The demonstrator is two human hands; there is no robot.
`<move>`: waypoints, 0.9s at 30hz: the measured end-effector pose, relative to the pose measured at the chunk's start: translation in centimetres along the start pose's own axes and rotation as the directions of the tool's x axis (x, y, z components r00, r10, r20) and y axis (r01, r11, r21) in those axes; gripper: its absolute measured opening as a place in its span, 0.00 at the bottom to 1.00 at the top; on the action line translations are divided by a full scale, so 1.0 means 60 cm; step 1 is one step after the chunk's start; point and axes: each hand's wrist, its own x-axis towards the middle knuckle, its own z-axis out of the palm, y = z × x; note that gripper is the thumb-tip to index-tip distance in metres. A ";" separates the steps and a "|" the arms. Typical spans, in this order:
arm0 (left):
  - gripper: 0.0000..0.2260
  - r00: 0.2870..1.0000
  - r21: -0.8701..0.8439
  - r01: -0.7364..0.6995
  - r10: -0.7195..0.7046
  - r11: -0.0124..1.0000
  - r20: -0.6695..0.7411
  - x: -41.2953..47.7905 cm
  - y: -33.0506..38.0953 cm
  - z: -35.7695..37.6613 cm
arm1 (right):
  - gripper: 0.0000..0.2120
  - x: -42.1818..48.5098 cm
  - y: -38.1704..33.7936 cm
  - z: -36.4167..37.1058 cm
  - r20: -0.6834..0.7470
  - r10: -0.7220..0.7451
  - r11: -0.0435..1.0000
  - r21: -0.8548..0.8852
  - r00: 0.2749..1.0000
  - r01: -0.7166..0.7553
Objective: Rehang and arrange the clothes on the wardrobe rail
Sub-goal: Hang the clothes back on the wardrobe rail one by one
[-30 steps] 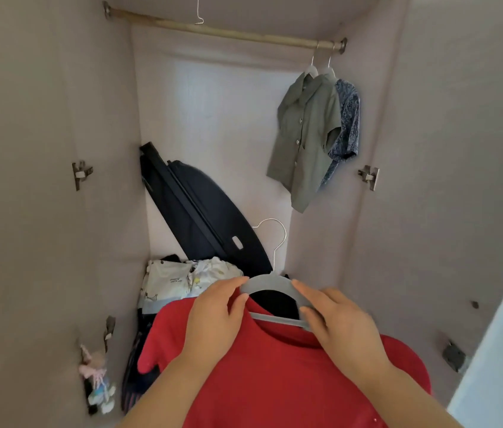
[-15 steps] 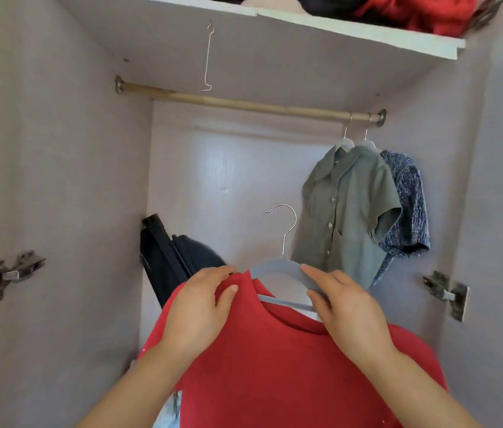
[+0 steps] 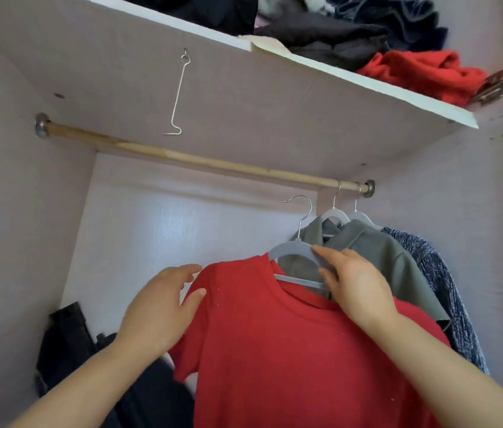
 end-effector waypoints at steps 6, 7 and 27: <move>0.17 0.997 -0.018 -0.057 0.056 0.998 -0.051 0.108 -0.054 0.038 | 0.16 0.121 0.020 0.017 -0.091 0.033 0.993 -0.110 0.995 -0.043; 0.17 0.996 -0.013 -0.068 0.067 0.998 -0.063 0.121 -0.059 0.042 | 0.14 0.139 0.024 0.017 -0.098 0.043 0.991 -0.118 0.994 -0.055; 0.17 0.985 0.042 -0.152 0.154 0.988 -0.074 0.216 -0.056 0.148 | 0.12 0.263 0.140 0.127 -0.072 0.113 0.969 -0.212 0.991 -0.126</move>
